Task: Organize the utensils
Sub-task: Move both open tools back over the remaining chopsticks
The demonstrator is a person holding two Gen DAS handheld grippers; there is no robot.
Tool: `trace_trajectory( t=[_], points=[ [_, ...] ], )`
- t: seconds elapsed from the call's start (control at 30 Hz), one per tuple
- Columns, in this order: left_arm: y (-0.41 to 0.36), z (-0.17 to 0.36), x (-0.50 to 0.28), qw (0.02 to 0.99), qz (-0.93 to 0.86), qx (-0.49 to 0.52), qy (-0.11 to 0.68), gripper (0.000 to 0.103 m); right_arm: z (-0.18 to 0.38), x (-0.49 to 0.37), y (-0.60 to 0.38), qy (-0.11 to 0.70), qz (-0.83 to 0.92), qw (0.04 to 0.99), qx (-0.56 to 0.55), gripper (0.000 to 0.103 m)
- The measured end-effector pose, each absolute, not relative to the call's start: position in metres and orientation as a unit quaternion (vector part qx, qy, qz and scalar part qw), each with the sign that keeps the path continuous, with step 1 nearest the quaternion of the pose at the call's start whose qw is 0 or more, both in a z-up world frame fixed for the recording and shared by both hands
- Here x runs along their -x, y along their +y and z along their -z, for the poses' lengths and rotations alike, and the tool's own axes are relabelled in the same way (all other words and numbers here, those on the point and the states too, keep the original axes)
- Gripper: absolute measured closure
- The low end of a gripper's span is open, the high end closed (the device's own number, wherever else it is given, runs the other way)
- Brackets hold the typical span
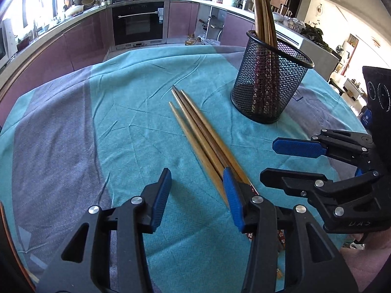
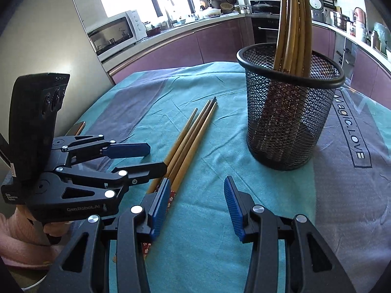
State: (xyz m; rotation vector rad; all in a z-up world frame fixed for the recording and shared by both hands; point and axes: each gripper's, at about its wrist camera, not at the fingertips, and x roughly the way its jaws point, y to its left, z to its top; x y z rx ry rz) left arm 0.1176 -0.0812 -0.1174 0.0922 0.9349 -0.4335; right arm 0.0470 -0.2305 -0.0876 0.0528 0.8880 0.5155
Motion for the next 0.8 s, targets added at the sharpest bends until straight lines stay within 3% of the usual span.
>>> trace_trajectory(
  t=[0.17, 0.3, 0.43, 0.8],
  points=[
    [-0.083, 0.119, -0.12, 0.868, 0.208, -0.052, 0.447, 0.064, 0.088, -0.049, -0.228, 0.425, -0.248, 0.87, -0.02, 0.06],
    [-0.079, 0.118, -0.124, 0.867, 0.208, -0.051, 0.449, 0.077, 0.09, -0.053, -0.224, 0.427, -0.244, 0.871, -0.016, 0.06],
    [-0.075, 0.118, -0.129, 0.866, 0.209, -0.043, 0.452, 0.082, 0.092, -0.056, -0.22, 0.429, -0.243, 0.87, -0.01, 0.06],
    [-0.069, 0.121, -0.129, 0.866, 0.209, -0.038, 0.452, 0.082, 0.093, -0.059, -0.214, 0.432, -0.224, 0.873, 0.02, 0.061]
  ],
)
